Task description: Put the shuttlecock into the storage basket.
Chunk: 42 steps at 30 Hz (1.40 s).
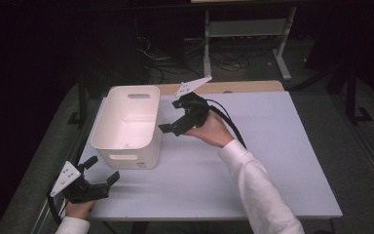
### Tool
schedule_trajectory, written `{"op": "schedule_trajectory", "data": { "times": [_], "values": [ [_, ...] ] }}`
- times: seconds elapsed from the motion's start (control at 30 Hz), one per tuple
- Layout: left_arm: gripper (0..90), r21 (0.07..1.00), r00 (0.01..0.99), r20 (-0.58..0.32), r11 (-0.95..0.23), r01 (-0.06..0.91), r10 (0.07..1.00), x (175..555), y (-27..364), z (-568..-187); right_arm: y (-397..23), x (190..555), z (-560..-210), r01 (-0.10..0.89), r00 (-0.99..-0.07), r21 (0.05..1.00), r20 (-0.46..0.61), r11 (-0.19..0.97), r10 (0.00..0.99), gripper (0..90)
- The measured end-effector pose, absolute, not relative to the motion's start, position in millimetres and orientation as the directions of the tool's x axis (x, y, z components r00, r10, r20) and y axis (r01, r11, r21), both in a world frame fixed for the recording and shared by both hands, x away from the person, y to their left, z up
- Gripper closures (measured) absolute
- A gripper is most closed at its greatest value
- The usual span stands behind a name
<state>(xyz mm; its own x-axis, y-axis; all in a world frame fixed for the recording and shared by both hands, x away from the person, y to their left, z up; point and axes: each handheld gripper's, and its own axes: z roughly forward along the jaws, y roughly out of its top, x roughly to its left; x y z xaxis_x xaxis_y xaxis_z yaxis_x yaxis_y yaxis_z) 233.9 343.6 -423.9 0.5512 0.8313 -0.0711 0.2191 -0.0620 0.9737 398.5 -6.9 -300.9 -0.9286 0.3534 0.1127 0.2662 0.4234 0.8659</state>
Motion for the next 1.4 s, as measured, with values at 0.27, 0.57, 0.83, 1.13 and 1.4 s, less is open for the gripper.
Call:
{"op": "schedule_trajectory", "data": {
  "times": [0.27,0.57,0.83,1.13,1.4],
  "values": [
    [0.0,0.971,0.549,-0.073,-0.065,0.228,0.833,234,343,-425,-23,398,-304,0.285,-0.92,0.874,0.134,0.394,0.369,0.0],
    [0.0,0.971,0.544,-0.08,-0.058,0.234,0.836,235,344,-425,-39,396,-308,0.273,-0.916,0.89,0.125,0.364,0.381,0.0],
    [0.0,0.97,0.545,-0.08,-0.062,0.236,0.834,234,343,-425,-55,393,-309,0.27,-0.912,0.898,0.124,0.346,0.391,0.0],
    [0.0,0.97,0.543,-0.08,-0.06,0.235,0.836,234,343,-424,-65,393,-320,0.285,-0.909,0.891,0.135,0.353,0.395,0.0],
    [0.0,0.971,0.544,-0.078,-0.061,0.233,0.836,235,343,-424,-78,390,-327,0.302,-0.896,0.892,0.146,0.336,0.419,0.0]
  ]
}}
